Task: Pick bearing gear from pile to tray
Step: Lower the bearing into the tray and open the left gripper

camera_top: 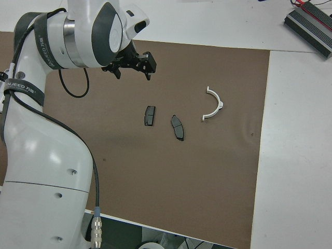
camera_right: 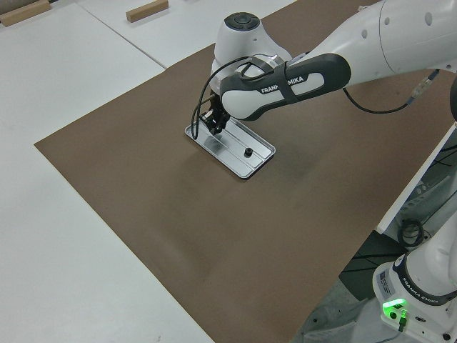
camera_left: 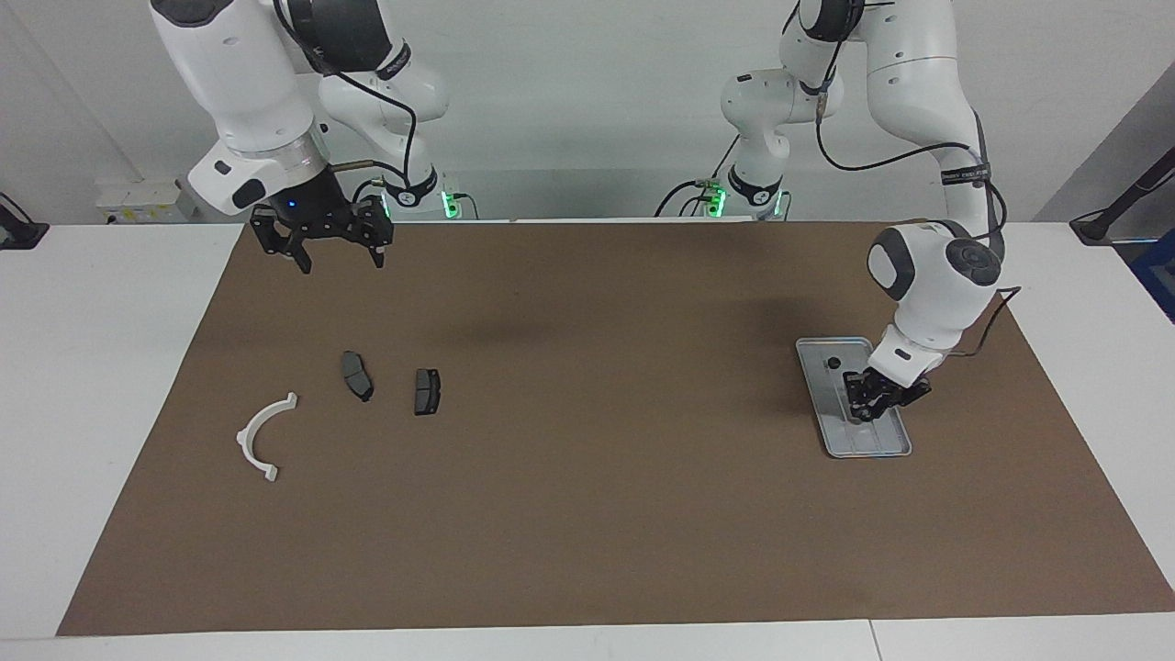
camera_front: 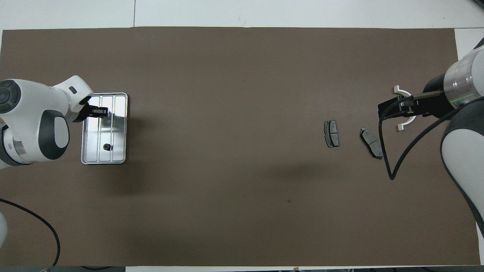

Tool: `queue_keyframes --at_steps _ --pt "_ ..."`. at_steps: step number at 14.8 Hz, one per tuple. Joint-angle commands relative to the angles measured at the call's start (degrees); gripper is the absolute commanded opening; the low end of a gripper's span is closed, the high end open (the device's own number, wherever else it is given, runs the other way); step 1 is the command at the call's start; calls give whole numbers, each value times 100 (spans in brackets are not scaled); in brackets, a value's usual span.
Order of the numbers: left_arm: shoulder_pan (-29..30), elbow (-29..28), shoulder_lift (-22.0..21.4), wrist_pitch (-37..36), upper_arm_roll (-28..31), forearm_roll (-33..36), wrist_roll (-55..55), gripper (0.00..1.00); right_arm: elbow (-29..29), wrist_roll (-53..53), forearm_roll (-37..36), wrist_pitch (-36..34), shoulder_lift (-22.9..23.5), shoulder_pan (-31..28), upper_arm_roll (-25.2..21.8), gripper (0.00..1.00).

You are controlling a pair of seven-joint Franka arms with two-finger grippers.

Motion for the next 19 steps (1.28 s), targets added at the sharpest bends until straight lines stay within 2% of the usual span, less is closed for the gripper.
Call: queue_keyframes --at_steps 1,18,19 --pt "-14 -141 -32 190 19 -102 95 0 -79 97 4 9 -87 -32 20 100" --pt "-58 -369 -14 516 19 -102 95 0 -96 106 -137 35 -87 -41 11 100" --pt "-58 -369 -14 515 19 -102 104 45 -96 106 -146 35 -96 -41 11 100"
